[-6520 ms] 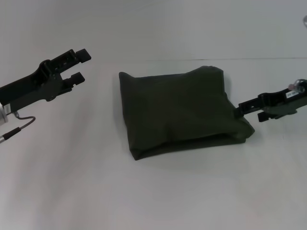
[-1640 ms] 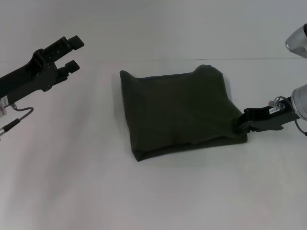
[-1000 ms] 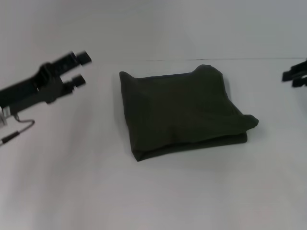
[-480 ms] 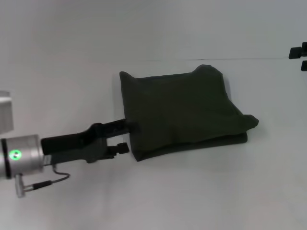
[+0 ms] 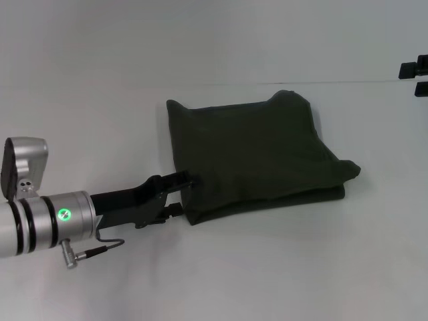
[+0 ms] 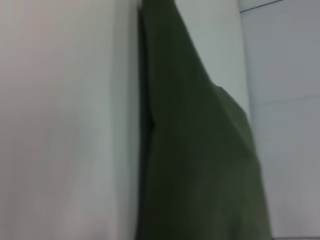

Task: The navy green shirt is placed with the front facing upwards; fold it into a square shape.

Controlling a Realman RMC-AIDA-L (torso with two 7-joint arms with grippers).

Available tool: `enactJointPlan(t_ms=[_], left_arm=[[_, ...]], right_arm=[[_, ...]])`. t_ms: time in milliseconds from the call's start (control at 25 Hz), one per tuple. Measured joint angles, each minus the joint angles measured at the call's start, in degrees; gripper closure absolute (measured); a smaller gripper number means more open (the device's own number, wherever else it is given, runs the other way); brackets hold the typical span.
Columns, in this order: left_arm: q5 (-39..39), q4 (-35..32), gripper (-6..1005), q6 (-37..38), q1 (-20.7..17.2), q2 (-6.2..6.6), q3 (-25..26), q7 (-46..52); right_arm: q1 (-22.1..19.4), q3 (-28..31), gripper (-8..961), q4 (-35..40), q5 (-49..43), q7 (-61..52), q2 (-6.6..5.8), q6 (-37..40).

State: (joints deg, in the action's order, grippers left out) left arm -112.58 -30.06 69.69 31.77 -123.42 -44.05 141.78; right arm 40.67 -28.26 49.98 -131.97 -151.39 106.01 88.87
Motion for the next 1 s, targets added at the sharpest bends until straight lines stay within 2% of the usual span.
enactJointPlan(t_ms=[360, 640, 840, 1000], left_arm=[[-0.10, 1.01, 98, -3.50, 0.21, -0.16, -0.46, -0.06], [-0.10, 4.12, 99, -6.14, 3.04, -0.24, -2.44, -0.24], [-0.32, 4.17, 99, -6.56, 3.40, -0.04, -2.89, 0.03], [-0.95, 3.95, 196, -6.58, 3.38, 0.13, -3.25, 0.02]], right_arm=[[-0.42, 0.05, 295, 0.00, 1.02, -0.39, -0.20, 0.13], [-0.32, 0.61, 294, -0.07, 1.02, -0.39, -0.20, 0.19], [-0.48, 1.35, 294, -0.07, 1.46, -0.39, -0.28, 0.34], [-0.65, 1.72, 294, -0.07, 2.14, -0.39, -0.51, 0.57]])
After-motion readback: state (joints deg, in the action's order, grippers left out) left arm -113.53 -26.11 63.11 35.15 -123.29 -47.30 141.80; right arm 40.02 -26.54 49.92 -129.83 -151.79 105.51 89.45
